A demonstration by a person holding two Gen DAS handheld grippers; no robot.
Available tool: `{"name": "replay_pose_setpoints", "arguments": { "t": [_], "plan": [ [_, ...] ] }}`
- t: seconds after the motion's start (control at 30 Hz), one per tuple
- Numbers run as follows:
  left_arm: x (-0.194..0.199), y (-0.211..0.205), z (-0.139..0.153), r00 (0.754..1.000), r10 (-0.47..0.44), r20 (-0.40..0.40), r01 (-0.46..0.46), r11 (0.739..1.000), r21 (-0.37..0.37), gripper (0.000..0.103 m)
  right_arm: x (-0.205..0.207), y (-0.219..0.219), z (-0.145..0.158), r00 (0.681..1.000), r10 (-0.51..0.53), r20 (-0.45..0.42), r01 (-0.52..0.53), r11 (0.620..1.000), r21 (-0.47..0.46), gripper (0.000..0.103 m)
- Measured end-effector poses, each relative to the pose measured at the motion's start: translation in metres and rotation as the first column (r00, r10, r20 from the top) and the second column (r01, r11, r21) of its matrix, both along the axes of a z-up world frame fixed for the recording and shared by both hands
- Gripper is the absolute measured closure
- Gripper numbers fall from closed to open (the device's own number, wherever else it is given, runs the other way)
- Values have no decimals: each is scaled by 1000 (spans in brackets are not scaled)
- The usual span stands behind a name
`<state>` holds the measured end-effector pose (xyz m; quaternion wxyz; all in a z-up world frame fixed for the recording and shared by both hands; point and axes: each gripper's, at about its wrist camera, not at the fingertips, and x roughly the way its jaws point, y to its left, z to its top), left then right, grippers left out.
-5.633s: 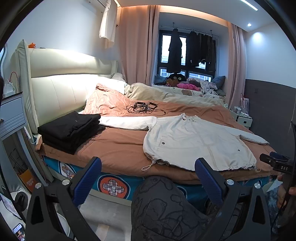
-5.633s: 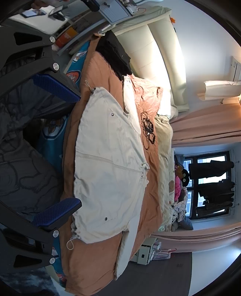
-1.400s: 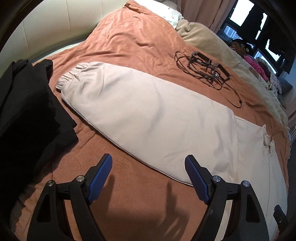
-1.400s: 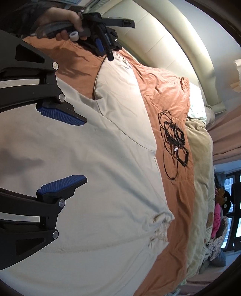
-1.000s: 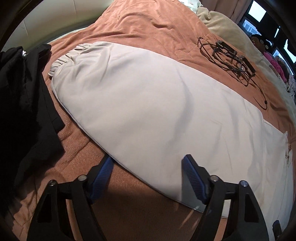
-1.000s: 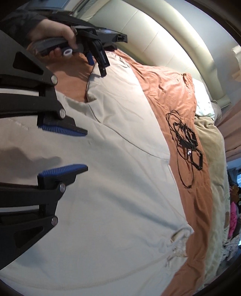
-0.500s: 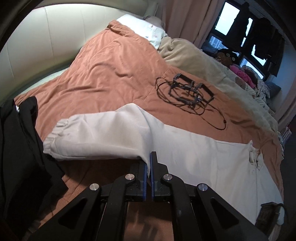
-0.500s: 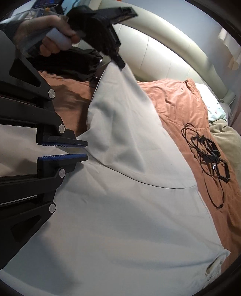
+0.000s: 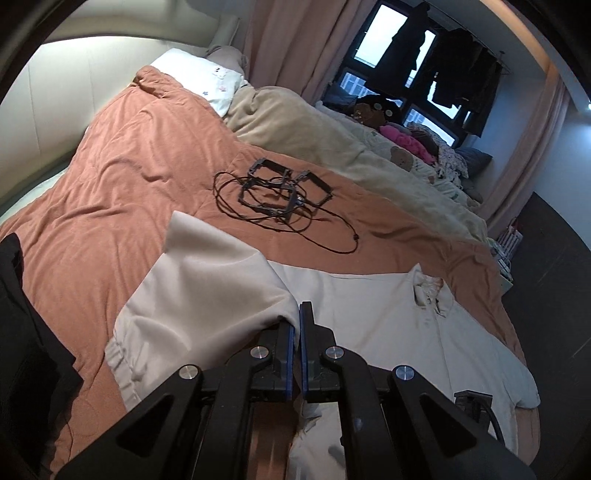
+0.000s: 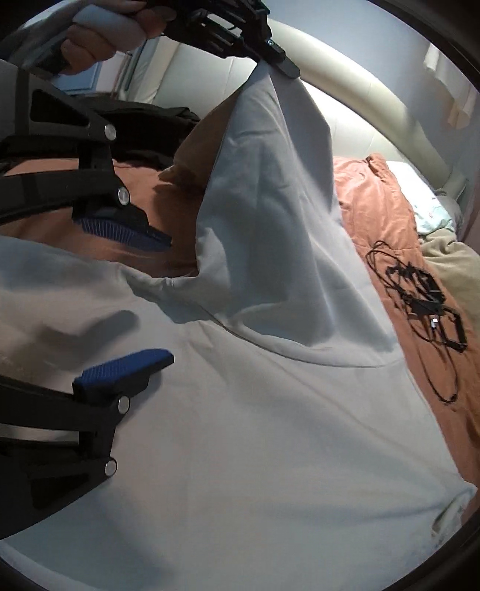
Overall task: Fold large clothes
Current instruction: 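Lift the held sleeve with the left tool and fold it across the jacket body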
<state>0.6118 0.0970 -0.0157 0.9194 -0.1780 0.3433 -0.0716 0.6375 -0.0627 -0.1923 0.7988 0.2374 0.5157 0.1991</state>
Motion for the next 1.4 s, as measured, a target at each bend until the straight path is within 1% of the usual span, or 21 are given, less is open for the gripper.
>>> {"name": "replay_pose_setpoints", "arguments": {
  "t": [0.1, 0.2, 0.43, 0.53, 0.57, 0.6, 0.63, 0.67, 0.7, 0.73, 0.77, 0.8, 0.87, 0.93, 1.03, 1.13, 1.2, 1.23, 1.27, 1.33, 1.4],
  "plan": [
    [-5, -23, 5, 998, -62, 18, 62, 998, 0, 98, -16, -25, 16, 999, -24, 24, 24, 999, 25, 44],
    [-9, -46, 3, 993, -117, 13, 117, 993, -18, 98, -38, -50, 32, 996, -62, 71, 64, 998, -18, 44],
    [-16, -102, -14, 974, -226, -30, 224, 973, -52, 98, -75, -96, 43, 988, -125, 93, 132, 989, -74, 44],
    [-19, -121, -32, 953, -288, -97, 276, 954, -118, 98, -86, -108, 46, 984, -147, 99, 155, 985, -82, 44],
    [-19, -125, -39, 940, -315, -131, 294, 942, -160, 98, -89, -111, 46, 983, -152, 102, 162, 982, -98, 44],
    [-20, -128, -49, 922, -349, -164, 311, 925, -220, 96, -90, -113, 46, 983, -155, 103, 166, 979, -114, 44],
    [-23, -128, -55, 912, -366, -183, 317, 915, -251, 93, -93, -116, 45, 982, -159, 100, 170, 978, -123, 44],
    [-28, -129, -59, 908, -371, -193, 318, 913, -258, 83, -94, -119, 44, 982, -163, 93, 174, 977, -126, 44],
    [-35, -129, -60, 912, -362, -193, 314, 919, -238, 62, -100, -122, 43, 982, -163, 91, 174, 977, -126, 44],
    [-42, -127, -58, 918, -351, -182, 310, 925, -221, 49, -102, -124, 42, 983, -161, 90, 172, 976, -130, 44],
    [-50, -124, -55, 924, -345, -165, 307, 927, -216, 22, -106, -125, 42, 983, -157, 96, 169, 976, -138, 44],
    [-57, -119, -52, 930, -338, -144, 304, 928, -217, 9, -110, -126, 41, 983, -154, 104, 168, 975, -148, 44],
    [-68, -108, -44, 944, -308, -120, 282, 939, -197, 8, -116, -128, 39, 982, -160, 101, 174, 974, -146, 44],
    [-72, -92, -38, 957, -262, -121, 241, 956, -168, 8, -118, -127, 35, 982, -162, 96, 174, 976, -134, 44],
    [-73, -63, -37, 976, -175, -129, 162, 981, -105, 8, -120, -120, 35, 983, -155, 102, 168, 977, -134, 44],
    [-73, -35, -46, 986, -79, -149, 73, 996, -47, 8, -119, -113, 39, 981, -145, 127, 162, 977, -141, 44],
    [-71, -21, -57, 984, -22, -179, 21, 1000, -8, 8, -118, -106, 43, 981, -134, 143, 156, 976, -150, 44],
    [-71, -13, -65, 979, 2, -201, -3, 1000, -2, 8, -116, -103, 45, 981, -128, 148, 151, 976, -157, 44],
    [-65, -9, -71, 975, 12, -220, -15, 1000, -10, 8, -113, -99, 47, 981, -117, 154, 144, 975, -172, 44],
    [-62, 3, -93, 960, 41, -279, -51, 998, -30, 8, -104, -87, 52, 983, -84, 166, 120, 969, -218, 44],
    [-59, 11, -115, 945, 57, -321, -75, 996, -43, 8, -95, -78, 55, 985, -56, 164, 95, 966, -239, 44]
  ]
}}
